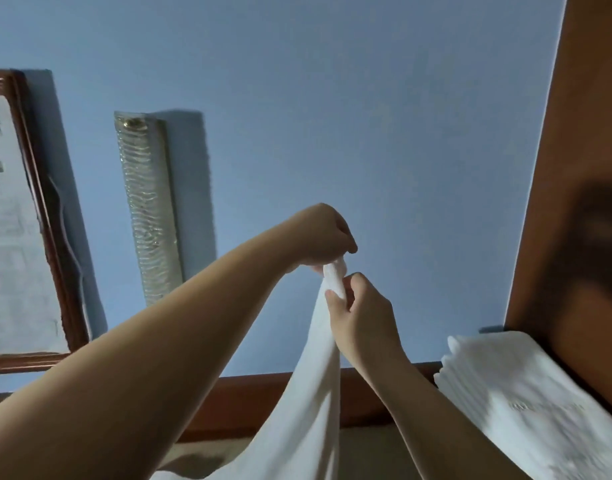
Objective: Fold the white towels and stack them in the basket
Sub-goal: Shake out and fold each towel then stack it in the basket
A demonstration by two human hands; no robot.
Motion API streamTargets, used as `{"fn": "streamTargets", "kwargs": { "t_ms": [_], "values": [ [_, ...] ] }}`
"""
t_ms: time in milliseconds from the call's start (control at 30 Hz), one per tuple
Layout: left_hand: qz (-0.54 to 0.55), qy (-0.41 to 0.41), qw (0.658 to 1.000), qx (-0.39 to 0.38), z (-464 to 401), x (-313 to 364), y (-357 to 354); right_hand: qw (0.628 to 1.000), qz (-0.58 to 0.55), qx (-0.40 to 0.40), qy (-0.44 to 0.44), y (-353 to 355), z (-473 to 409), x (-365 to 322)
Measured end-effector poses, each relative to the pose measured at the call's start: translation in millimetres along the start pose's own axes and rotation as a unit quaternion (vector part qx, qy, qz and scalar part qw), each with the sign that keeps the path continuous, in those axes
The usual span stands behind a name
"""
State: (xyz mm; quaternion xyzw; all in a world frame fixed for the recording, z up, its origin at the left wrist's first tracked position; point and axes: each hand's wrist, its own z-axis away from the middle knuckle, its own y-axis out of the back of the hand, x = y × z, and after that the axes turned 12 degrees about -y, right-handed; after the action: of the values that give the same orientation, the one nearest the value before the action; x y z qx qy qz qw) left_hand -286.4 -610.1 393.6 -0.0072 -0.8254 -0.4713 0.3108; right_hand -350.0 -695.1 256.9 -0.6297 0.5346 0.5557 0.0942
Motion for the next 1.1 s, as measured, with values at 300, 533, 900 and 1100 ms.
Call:
{"fn": "streamTargets", "kwargs": {
  "t_ms": [300, 533, 900, 1100],
  "values": [
    [0.136, -0.029, 0.990, 0.032, 40.7, -70.2, -65.0, 0.922, -0.328, -0.092, -0.181, 44.3, -27.6, 43.9],
    [0.167, -0.017, 0.983, 0.069, 90.7, -93.6, -180.1, 0.916, -0.336, -0.135, -0.175, 50.0, -25.8, 66.6],
    [0.153, -0.044, 0.979, 0.128, 118.0, -130.8, -208.7, 0.974, -0.047, -0.188, -0.121, 82.7, -17.3, 104.3],
    [0.018, -0.053, 0.982, 0.183, 118.3, -154.7, -199.7, 0.947, 0.256, -0.196, -0.011, 87.1, -13.6, 124.7]
  ]
}}
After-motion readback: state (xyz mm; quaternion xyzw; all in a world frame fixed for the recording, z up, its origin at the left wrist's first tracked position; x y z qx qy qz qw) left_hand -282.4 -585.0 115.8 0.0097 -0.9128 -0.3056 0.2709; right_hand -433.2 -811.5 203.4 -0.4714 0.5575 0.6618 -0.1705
